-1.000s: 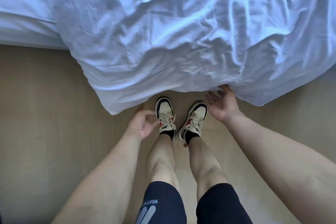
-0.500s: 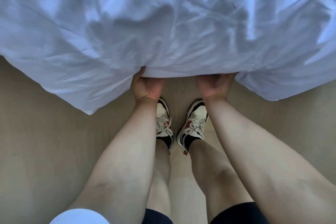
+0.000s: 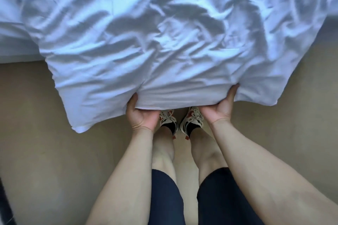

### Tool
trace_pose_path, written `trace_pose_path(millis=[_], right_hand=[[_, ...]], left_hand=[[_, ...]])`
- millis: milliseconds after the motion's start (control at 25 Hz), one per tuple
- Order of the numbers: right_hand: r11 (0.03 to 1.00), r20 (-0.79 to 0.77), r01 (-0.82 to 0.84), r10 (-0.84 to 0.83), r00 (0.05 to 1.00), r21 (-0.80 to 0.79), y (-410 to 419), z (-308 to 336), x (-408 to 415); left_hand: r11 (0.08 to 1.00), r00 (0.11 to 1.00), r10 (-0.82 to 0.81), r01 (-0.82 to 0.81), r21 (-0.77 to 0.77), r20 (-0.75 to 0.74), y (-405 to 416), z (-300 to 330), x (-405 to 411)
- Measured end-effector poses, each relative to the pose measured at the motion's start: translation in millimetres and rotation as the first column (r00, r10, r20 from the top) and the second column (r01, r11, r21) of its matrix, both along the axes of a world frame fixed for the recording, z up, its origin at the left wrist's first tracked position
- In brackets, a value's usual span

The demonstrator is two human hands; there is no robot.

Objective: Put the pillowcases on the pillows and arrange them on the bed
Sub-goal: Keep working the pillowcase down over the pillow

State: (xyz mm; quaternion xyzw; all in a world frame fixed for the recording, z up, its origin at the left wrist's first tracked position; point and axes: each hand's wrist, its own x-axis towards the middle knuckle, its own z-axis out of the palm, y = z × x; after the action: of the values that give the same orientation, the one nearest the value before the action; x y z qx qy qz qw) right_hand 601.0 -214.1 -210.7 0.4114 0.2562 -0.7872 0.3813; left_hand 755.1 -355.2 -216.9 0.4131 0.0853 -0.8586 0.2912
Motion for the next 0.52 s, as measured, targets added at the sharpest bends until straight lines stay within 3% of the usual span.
trace_pose_path(millis=[120,240,400,520], right_hand=[[0.999,-0.024,0.002,-0.001,1.000,0.033,26,52,14],[0.994,-0.090,0.077,-0.070,0.993,0.077,36,98,7],[0.966,-0.084,0.207,-0.195,0.977,0.156,30,148,-19],[0.964,-0.076,0.193,-0.182,0.980,0.183,41,177,-28]], left_hand=[[0.997,0.997,0.068,-0.069,0.029,0.026,11,63,18],[0.987,0.984,0.153,-0.148,-0.061,0.094,-3,113,37],[0.992,0.927,0.086,-0.045,-0.118,0.365,-49,157,43],[0.979,0.919,0.035,0.048,-0.200,0.392,-74,189,44]])
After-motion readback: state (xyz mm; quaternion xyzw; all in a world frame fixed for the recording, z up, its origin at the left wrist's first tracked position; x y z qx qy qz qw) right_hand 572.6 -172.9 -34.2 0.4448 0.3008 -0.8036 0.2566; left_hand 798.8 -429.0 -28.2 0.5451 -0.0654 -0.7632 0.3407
